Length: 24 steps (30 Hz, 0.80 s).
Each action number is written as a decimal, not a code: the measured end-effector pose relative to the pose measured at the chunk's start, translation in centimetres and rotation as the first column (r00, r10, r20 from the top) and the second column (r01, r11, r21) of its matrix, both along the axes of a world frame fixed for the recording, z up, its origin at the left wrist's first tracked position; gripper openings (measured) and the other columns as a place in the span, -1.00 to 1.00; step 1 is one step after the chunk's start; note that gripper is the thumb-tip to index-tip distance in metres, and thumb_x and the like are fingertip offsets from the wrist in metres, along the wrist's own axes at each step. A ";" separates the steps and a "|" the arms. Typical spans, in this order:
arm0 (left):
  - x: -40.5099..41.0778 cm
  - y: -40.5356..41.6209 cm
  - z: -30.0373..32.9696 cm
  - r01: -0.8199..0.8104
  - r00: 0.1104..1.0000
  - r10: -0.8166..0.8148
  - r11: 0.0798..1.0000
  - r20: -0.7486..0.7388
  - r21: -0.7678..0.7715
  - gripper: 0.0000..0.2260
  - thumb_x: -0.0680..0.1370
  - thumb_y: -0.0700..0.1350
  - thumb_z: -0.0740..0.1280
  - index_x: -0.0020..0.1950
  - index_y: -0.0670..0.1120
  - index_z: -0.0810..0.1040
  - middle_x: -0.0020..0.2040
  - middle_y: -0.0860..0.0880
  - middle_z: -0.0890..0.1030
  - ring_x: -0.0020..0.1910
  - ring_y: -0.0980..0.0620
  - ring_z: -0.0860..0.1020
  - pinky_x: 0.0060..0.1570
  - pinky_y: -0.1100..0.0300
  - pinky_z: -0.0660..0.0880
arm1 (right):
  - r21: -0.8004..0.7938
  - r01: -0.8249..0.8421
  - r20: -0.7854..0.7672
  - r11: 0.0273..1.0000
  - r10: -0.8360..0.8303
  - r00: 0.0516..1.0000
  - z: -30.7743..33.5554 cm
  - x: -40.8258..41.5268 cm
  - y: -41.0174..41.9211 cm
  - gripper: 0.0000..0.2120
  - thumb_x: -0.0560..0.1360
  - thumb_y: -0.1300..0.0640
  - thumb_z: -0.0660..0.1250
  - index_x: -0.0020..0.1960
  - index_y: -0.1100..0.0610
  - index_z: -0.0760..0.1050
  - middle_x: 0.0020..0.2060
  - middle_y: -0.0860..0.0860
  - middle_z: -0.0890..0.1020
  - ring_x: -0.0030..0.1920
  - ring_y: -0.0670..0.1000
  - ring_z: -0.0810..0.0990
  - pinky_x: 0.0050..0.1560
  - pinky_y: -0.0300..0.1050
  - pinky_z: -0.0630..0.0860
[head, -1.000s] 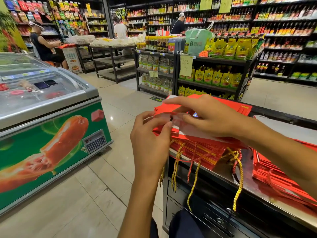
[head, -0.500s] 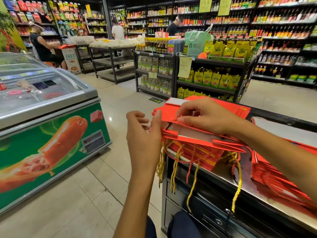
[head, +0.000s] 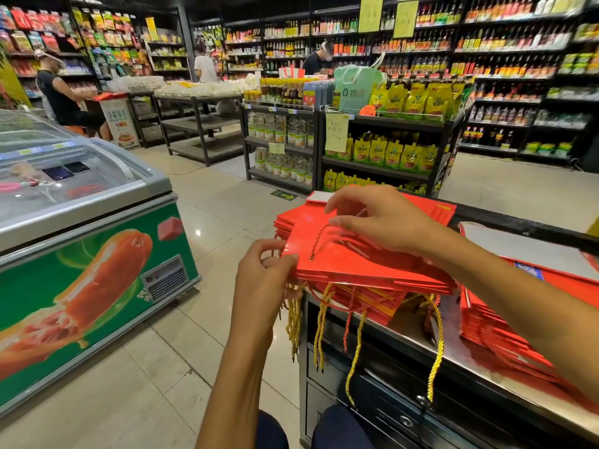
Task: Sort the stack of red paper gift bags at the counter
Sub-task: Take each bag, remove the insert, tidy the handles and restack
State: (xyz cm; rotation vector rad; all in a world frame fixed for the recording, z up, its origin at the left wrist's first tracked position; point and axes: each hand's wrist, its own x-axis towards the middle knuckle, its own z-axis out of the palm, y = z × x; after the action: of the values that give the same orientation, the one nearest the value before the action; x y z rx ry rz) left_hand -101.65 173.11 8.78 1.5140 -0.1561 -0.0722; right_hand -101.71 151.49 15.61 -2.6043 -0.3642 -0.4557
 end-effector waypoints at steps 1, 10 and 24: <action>0.0 0.0 0.0 0.010 1.000 -0.011 1.000 -0.017 -0.026 -0.84 0.62 -0.13 0.37 0.19 -0.04 0.53 -0.12 -0.10 0.71 -0.24 0.02 0.70 -0.27 0.12 0.68 | 0.040 0.052 -0.023 0.998 -0.051 0.998 0.4 -0.3 -0.7 -0.87 0.57 0.02 0.44 0.12 -0.04 0.63 -0.10 -0.13 0.68 -0.04 -0.13 0.64 0.00 -0.10 0.54; 4.5 -0.1 4.1 0.051 0.999 -0.047 0.965 -0.021 0.257 -0.65 0.66 0.18 0.25 0.16 -0.10 0.55 -0.10 -0.12 0.67 -0.32 0.04 0.65 -0.47 0.22 0.50 | -0.179 0.685 -0.137 0.706 -0.708 0.693 -0.9 -3.2 -8.3 -0.49 0.56 -0.28 0.26 -0.17 0.15 0.66 -0.28 0.12 0.67 -0.24 0.15 0.63 -0.13 0.02 0.61; 1.9 -3.9 5.3 0.070 0.954 -0.188 0.898 0.235 0.434 -0.66 0.58 0.01 0.44 0.35 -0.01 0.61 0.19 -0.10 0.66 0.01 -0.11 0.69 0.07 -0.12 0.64 | 0.077 0.752 -0.179 0.654 -0.733 0.656 -1.6 -6.8 -8.5 -0.52 0.52 -0.30 0.33 -0.06 0.14 0.66 -0.19 0.14 0.68 -0.02 0.19 0.62 0.01 0.04 0.57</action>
State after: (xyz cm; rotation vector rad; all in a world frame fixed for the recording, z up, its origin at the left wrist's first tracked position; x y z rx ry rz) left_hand -99.80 169.24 14.10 1.9443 -0.4903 -0.0027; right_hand -108.51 142.99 13.99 -2.5110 0.8168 -0.5343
